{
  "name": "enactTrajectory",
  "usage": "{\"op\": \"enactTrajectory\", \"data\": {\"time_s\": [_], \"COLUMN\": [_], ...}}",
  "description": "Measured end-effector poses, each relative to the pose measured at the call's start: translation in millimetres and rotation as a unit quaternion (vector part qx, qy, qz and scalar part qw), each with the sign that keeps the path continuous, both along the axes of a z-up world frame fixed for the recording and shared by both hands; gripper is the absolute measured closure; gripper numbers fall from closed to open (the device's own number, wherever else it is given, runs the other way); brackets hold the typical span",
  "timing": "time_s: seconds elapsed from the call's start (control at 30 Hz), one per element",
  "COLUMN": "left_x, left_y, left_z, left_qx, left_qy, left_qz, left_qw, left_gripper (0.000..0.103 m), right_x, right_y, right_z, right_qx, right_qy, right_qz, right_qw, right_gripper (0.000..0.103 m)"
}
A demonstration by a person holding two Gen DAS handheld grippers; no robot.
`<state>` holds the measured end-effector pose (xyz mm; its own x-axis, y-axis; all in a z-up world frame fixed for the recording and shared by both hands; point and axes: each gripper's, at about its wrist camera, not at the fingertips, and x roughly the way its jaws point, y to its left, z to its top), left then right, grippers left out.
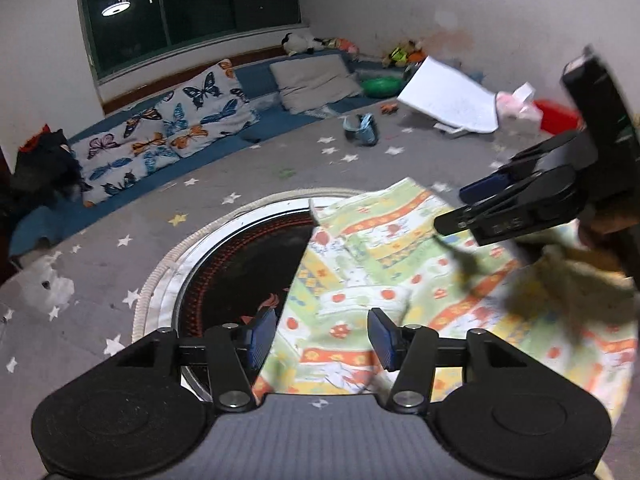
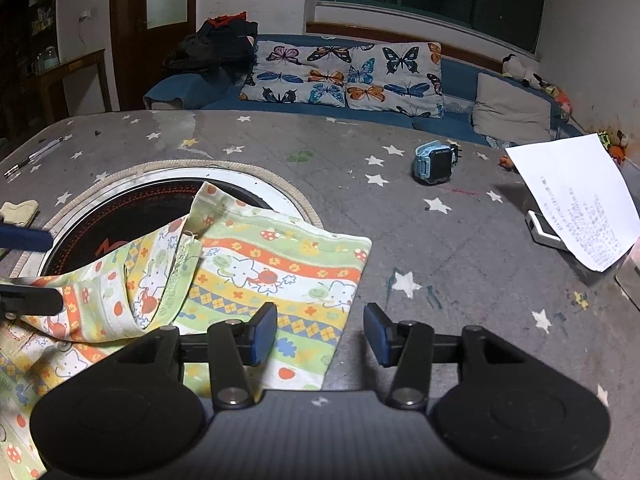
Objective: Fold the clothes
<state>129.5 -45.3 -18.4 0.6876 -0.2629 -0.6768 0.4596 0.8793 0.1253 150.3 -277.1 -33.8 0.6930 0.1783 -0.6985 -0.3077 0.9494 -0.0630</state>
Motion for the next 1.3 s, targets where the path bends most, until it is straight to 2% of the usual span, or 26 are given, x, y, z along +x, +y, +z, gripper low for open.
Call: {"op": "enactTrajectory", "data": {"time_s": [0.1, 0.17, 0.2, 0.23, 0.27, 0.37, 0.43, 0.6, 0.73, 0.77, 0.83, 0.9, 0.97, 1.1, 1.13, 1.23, 1.3], "left_x": [8.9, 10.9, 11.3, 10.2, 9.1, 12.5, 20.7, 37.0, 51.9, 56.1, 63.3, 67.4, 71.4, 80.6, 82.0, 80.1, 69.0], "left_y": [-5.3, -5.8, -5.8, -4.8, -3.1, 11.3, 27.0, 62.1, 81.1, 85.0, 92.0, 96.3, 100.5, 108.4, 110.9, 124.3, 137.1], "left_z": [-11.3, -18.1, -20.2, -18.8, -16.0, -5.8, 0.8, 9.6, 5.3, 4.0, 0.2, -4.6, -9.6, -16.8, -17.2, -9.9, 0.4], "left_qx": [0.007, 0.005, 0.003, 0.001, 0.004, 0.004, -0.008, 0.001, 0.008, 0.010, 0.010, 0.013, 0.017, 0.021, 0.022, 0.012, -0.003], "left_qy": [0.027, 0.038, 0.042, 0.038, 0.027, -0.010, -0.018, -0.049, -0.041, -0.036, -0.027, -0.020, -0.014, 0.000, 0.002, 0.009, 0.000], "left_qz": [-0.004, -0.009, -0.011, -0.011, -0.004, 0.034, 0.070, 0.152, 0.183, 0.190, 0.201, 0.209, 0.217, 0.241, 0.248, 0.266, 0.275], "left_qw": [0.9996, 0.9992, 0.9991, 0.9992, 0.9996, 0.9994, 0.9974, 0.9872, 0.9822, 0.9811, 0.9792, 0.9777, 0.9760, 0.9702, 0.9685, 0.9639, 0.9614], "left_gripper": [0.049, 0.055, 0.070, 0.093, 0.097, 0.098, 0.099, 0.099, 0.099, 0.099, 0.098, 0.099, 0.098, 0.097, 0.094, 0.091, 0.091], "right_x": [-0.1, -0.2, -0.2, 0.7, 1.6, 7.1, 11.6, 22.6, 35.3, 37.9, 42.8, 47.6, 53.6, 71.9, 76.0, 82.4, 78.5], "right_y": [1.3, 1.8, 1.7, 0.8, 0.0, -3.1, -4.3, -3.2, 0.3, 2.0, 5.7, 9.9, 11.7, 20.4, 23.2, 29.3, 28.1], "right_z": [-0.2, 0.3, 0.9, 1.2, 1.5, 1.7, 1.1, -1.8, -7.2, -8.8, -11.0, -12.4, -12.9, -15.5, -16.1, -13.8, -7.5], "right_qx": [0.001, -0.004, -0.008, -0.010, -0.011, -0.011, -0.009, -0.003, 0.004, 0.004, 0.003, 0.001, 0.005, -0.003, -0.007, -0.020, -0.015], "right_qy": [0.001, 0.000, -0.001, -0.001, -0.001, 0.001, 0.002, 0.002, 0.012, 0.014, 0.013, 0.007, 0.007, 0.001, -0.001, 0.000, -0.001], "right_qz": [0.002, 0.003, 0.004, 0.003, 0.003, -0.005, -0.009, -0.019, -0.025, -0.025, -0.026, -0.028, -0.032, -0.032, -0.032, -0.028, -0.028], "right_qw": [1.000, 1.000, 1.000, 1.000, 1.000, 1.000, 1.000, 1.000, 1.000, 1.000, 1.000, 1.000, 0.999, 0.999, 0.999, 0.999, 0.999], "right_gripper": [0.054, 0.054, 0.054, 0.054, 0.053, 0.053, 0.053, 0.054, 0.057, 0.065, 0.069, 0.084, 0.089, 0.090, 0.090, 0.090, 0.088]}}
